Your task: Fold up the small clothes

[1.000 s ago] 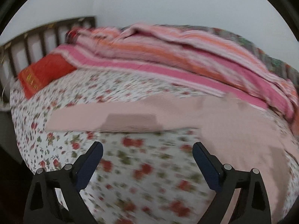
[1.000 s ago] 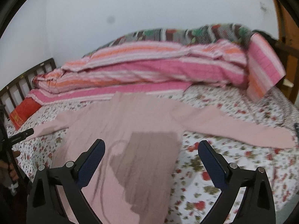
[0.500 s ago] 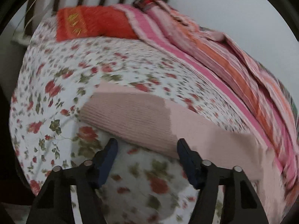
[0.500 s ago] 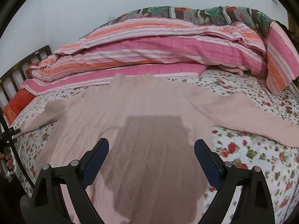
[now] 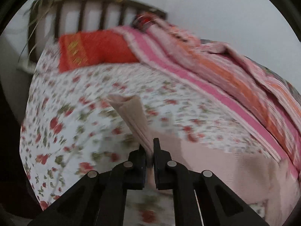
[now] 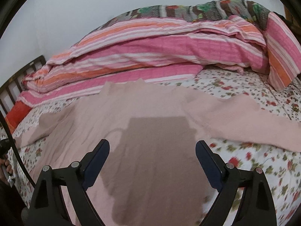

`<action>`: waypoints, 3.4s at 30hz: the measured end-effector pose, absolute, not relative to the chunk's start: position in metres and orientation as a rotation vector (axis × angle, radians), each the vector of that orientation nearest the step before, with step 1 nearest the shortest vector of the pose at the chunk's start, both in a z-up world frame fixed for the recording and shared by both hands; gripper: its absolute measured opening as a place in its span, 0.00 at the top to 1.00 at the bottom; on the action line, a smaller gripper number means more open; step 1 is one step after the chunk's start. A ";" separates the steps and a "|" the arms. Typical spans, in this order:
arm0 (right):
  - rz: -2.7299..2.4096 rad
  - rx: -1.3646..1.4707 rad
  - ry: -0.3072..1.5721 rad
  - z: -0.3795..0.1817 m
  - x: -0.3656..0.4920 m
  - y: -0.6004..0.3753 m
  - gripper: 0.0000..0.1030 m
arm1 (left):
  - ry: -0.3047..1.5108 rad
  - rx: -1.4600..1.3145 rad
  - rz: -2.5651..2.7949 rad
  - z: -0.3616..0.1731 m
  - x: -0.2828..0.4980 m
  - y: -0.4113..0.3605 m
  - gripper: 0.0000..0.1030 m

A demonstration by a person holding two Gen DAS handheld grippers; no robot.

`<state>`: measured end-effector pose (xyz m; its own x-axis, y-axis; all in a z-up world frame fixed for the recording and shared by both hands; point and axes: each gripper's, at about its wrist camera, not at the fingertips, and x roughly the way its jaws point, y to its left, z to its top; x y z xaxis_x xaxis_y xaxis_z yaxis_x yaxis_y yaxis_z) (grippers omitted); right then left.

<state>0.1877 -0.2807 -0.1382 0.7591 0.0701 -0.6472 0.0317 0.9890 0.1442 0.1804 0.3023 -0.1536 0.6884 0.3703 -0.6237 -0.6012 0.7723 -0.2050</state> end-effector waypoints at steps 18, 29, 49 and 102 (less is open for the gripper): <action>-0.169 0.299 0.592 -0.116 0.161 -0.440 0.11 | 0.560 -0.083 0.050 -0.061 0.292 -0.026 0.93; -0.209 0.275 0.604 -0.130 0.158 -0.466 0.11 | 0.695 0.007 -0.252 -0.128 0.282 -0.204 0.93; 0.045 0.285 0.645 -0.135 0.203 -0.384 0.34 | 0.655 -0.089 -0.019 -0.129 0.253 -0.033 0.21; -0.446 0.440 0.682 -0.177 0.072 -0.590 0.25 | 0.707 -0.108 0.005 -0.165 0.280 0.038 0.43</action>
